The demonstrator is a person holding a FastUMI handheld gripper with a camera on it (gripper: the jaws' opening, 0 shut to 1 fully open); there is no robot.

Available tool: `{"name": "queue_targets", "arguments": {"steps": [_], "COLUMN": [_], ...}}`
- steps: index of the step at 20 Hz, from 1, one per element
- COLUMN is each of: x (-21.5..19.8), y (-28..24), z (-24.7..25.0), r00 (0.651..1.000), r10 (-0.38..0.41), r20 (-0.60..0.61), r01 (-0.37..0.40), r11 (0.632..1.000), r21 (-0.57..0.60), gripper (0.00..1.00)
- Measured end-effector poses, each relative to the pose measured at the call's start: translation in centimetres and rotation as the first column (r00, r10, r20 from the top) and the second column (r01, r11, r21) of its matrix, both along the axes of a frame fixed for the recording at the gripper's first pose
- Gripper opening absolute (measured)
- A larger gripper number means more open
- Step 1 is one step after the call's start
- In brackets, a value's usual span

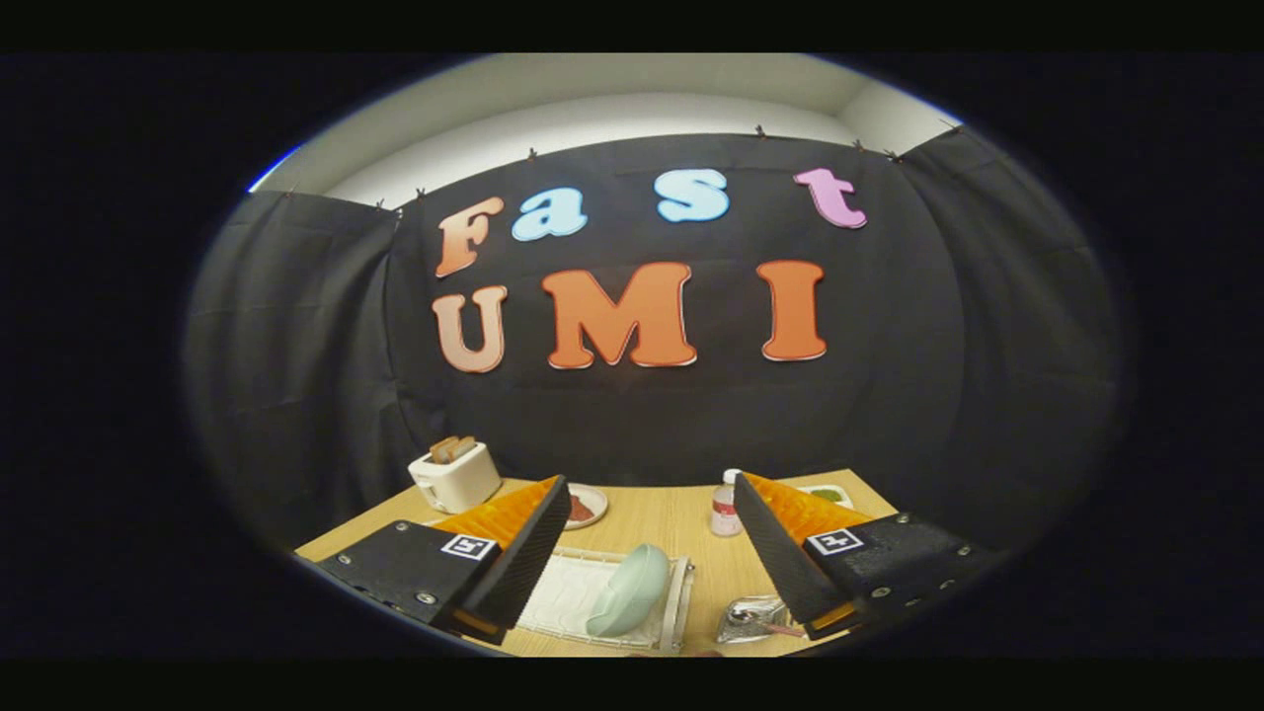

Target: Take the plate from the dish rack, then take the spoon from the basket and place it into the plate.

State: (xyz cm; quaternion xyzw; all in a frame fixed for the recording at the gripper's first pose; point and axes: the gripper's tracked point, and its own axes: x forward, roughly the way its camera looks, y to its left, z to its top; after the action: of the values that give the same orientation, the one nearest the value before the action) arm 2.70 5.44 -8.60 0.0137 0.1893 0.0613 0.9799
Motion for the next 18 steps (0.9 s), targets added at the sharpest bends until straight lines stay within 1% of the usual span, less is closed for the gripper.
{"name": "queue_targets", "arguments": {"steps": [2,5,10,13,14,15,17,18], "x": [0.0,0.3,0.0,-0.6,-0.7,-0.7,-1.1,-1.3], "y": [0.1,0.8,1.5,1.8,1.8,1.8,1.8,1.8], "z": [-1.8,-4.5,-8.7,-10.9,-12.0,-13.1,-14.9,-15.5], "r00": [0.996,0.978,0.918,0.870,0.851,0.830,0.782,0.762], "r10": [0.004,0.012,0.023,0.030,0.023,0.016,0.008,0.003], "r20": [-0.090,-0.210,-0.396,-0.492,-0.525,-0.557,-0.623,-0.648], "r01": [-0.005,-0.009,-0.013,-0.019,-0.016,-0.015,-0.017,-0.019], "r11": [1.000,1.000,1.000,0.999,1.000,1.000,1.000,1.000], "r21": [-0.009,0.016,0.027,0.026,0.018,0.007,-0.009,-0.017], "gripper": [0.98,0.98,0.96,0.96,0.93,0.92,0.88,0.84]}}
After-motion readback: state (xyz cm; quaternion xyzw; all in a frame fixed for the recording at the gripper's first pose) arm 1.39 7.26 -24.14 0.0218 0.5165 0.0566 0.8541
